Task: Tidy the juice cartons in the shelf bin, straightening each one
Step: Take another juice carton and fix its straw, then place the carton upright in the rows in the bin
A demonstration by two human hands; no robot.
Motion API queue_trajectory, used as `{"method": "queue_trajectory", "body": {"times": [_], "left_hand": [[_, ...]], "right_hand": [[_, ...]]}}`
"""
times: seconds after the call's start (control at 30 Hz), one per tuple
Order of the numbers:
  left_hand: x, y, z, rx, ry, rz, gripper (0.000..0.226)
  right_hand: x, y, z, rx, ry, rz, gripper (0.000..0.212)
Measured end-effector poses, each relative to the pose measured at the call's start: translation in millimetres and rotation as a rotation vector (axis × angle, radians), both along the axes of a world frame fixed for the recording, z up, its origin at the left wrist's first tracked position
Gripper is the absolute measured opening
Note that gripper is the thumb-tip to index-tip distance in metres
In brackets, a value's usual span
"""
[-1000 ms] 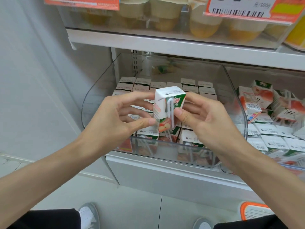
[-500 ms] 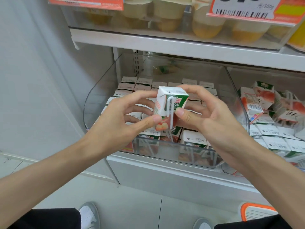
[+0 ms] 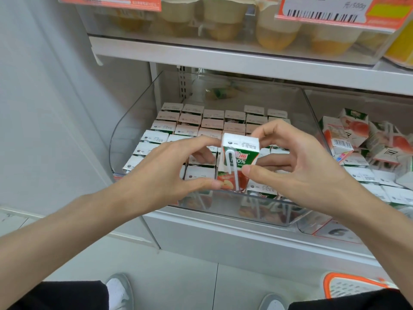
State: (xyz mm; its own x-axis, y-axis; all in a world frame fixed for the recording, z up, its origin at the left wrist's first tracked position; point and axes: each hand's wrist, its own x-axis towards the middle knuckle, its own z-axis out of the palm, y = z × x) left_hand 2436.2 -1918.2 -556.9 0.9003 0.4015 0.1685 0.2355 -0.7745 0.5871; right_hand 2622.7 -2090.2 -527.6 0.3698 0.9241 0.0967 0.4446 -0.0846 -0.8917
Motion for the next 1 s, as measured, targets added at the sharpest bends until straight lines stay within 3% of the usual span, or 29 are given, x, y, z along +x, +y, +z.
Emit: {"method": "queue_trajectory", "body": {"times": [0.1,0.23,0.4,0.63,0.73,0.87,1.0], "left_hand": [[-6,8,0,0.167,0.149,-0.037,0.076],[-4,5,0,0.275,0.145,-0.063,0.062],[-2,5,2,0.196,0.148,-0.041,0.057],[-5,7,-7,0.330,0.122,-0.105,0.064],[-3,4,-13,0.325,0.131,-0.128,0.068],[3,2,-14,0.267,0.056,-0.101,0.058],[11,-1,-16,0.206,0.044,-0.090,0.057]], "right_hand": [[3,0,-6,-0.040,-0.188,0.038,0.036],[5,1,-14,-0.158,-0.398,0.087,0.025],[12,2,-18,-0.252,-0.523,0.094,0.028],[14,-3,-10,-0.263,-0.602,0.129,0.041],[19,-7,2,-0.313,-0.742,0.100,0.042],[18,-8,8,-0.374,-0.968,0.102,0.043],[21,-7,13,-0.441,-1.006,0.112,0.044]]}}
